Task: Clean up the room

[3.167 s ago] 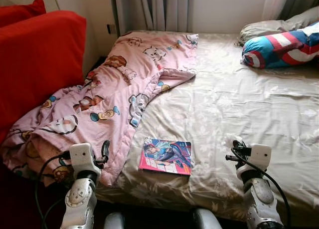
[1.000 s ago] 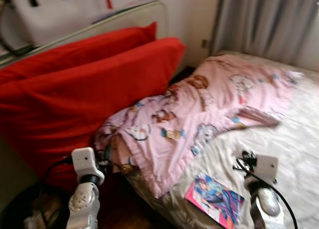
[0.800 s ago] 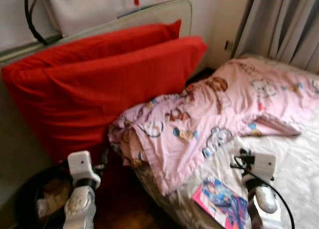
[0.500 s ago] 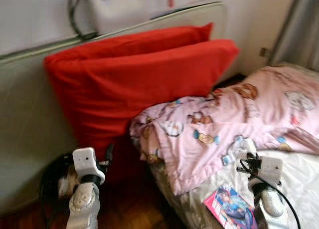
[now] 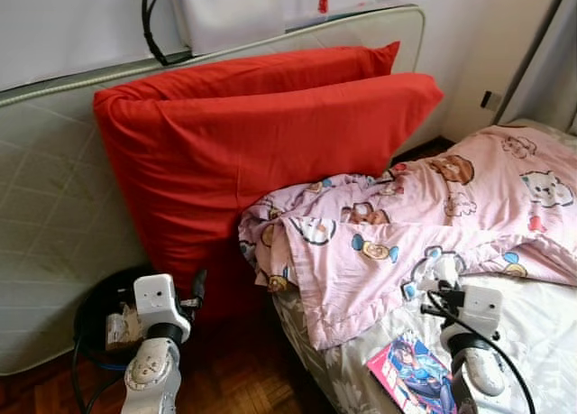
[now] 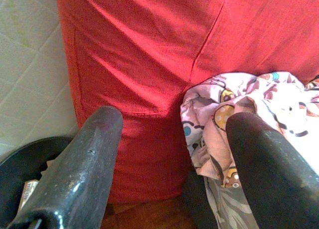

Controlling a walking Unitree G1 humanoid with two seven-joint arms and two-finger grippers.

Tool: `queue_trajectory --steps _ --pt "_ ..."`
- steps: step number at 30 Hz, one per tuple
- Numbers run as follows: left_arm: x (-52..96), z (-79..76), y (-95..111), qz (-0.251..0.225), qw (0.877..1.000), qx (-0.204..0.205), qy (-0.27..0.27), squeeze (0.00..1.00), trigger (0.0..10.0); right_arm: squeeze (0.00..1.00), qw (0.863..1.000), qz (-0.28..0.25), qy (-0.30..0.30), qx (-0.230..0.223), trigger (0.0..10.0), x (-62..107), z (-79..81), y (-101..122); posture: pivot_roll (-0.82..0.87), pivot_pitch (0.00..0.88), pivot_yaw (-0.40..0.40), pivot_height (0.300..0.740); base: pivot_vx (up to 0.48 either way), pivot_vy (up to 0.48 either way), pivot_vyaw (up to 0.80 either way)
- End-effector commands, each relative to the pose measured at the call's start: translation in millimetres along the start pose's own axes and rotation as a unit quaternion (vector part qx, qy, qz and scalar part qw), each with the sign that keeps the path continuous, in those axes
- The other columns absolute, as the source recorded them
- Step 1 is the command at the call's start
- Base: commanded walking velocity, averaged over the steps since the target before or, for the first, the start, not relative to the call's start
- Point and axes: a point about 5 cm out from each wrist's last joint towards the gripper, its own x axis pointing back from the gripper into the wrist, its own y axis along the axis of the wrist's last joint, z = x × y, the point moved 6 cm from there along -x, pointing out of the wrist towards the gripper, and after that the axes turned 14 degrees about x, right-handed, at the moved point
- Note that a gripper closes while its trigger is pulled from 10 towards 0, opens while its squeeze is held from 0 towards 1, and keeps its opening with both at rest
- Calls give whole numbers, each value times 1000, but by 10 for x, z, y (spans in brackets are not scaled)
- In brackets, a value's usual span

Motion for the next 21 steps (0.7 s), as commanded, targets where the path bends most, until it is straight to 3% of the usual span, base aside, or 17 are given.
queue_trajectory --steps 1,21 --pt "16 38 -36 10 1000 -11 4 0 10000 0 1000 1 1 -2 10000 -13 5 2 -98 0 27 740 0 386 0" --pt "-2 46 -20 9 1000 -8 9 0 10000 0 1000 -1 -3 -3 10000 -36 -7 30 -101 0 32 740 0 385 0"
